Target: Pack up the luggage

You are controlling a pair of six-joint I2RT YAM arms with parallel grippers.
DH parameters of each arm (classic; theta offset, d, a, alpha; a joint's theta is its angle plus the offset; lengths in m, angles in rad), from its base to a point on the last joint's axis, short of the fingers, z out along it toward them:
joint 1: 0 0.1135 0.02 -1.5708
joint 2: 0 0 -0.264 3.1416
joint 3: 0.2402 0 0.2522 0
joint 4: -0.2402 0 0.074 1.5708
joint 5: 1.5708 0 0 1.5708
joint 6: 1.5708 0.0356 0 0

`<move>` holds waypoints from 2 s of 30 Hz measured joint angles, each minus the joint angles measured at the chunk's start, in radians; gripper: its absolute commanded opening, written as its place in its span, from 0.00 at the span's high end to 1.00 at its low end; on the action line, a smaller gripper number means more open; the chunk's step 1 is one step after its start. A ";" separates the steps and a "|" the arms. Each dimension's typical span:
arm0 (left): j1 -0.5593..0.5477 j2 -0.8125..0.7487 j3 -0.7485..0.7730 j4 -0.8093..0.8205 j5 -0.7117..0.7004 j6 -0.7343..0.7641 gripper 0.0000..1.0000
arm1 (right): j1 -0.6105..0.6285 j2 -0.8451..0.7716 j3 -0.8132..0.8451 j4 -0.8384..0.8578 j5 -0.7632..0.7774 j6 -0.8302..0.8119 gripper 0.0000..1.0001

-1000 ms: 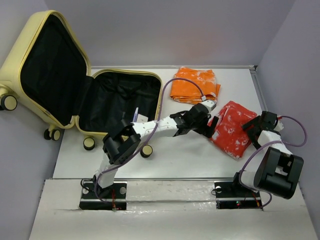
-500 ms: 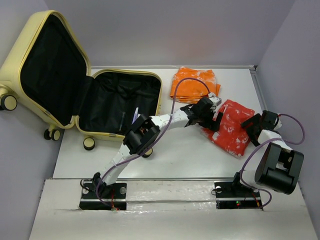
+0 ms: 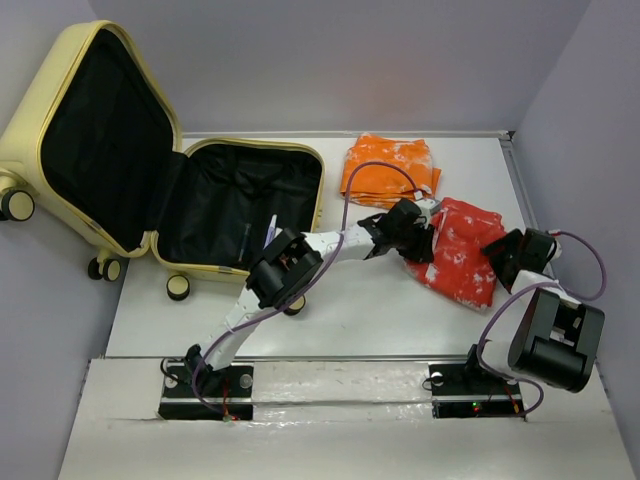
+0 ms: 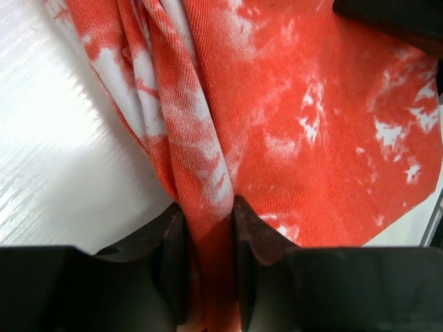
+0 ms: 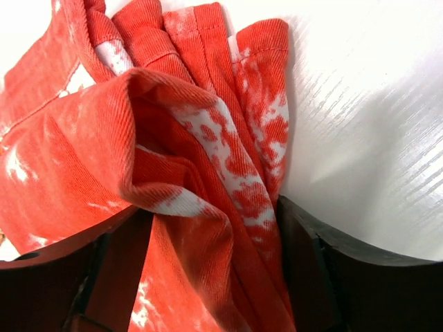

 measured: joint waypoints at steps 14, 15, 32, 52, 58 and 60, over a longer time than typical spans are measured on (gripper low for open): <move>0.013 -0.100 -0.190 0.125 0.028 -0.045 0.94 | -0.016 -0.060 -0.167 0.219 -0.135 0.111 0.86; 0.013 -0.115 -0.210 0.127 0.027 -0.047 0.94 | -0.017 -0.076 -0.200 0.255 -0.154 0.126 0.86; -0.016 -0.400 -0.330 0.018 0.008 -0.050 0.94 | -0.015 -0.666 -0.271 0.070 -0.397 0.194 0.93; 0.497 -1.069 -0.528 -0.309 -0.068 0.012 0.94 | 0.878 0.133 0.672 0.104 -0.121 0.224 0.93; 0.800 -1.176 -0.718 -0.293 -0.188 -0.027 0.80 | 1.021 0.569 1.072 0.073 -0.124 0.191 0.70; 0.853 -1.192 -0.790 -0.285 -0.245 -0.045 0.19 | 1.062 0.717 1.228 0.018 -0.135 0.158 0.19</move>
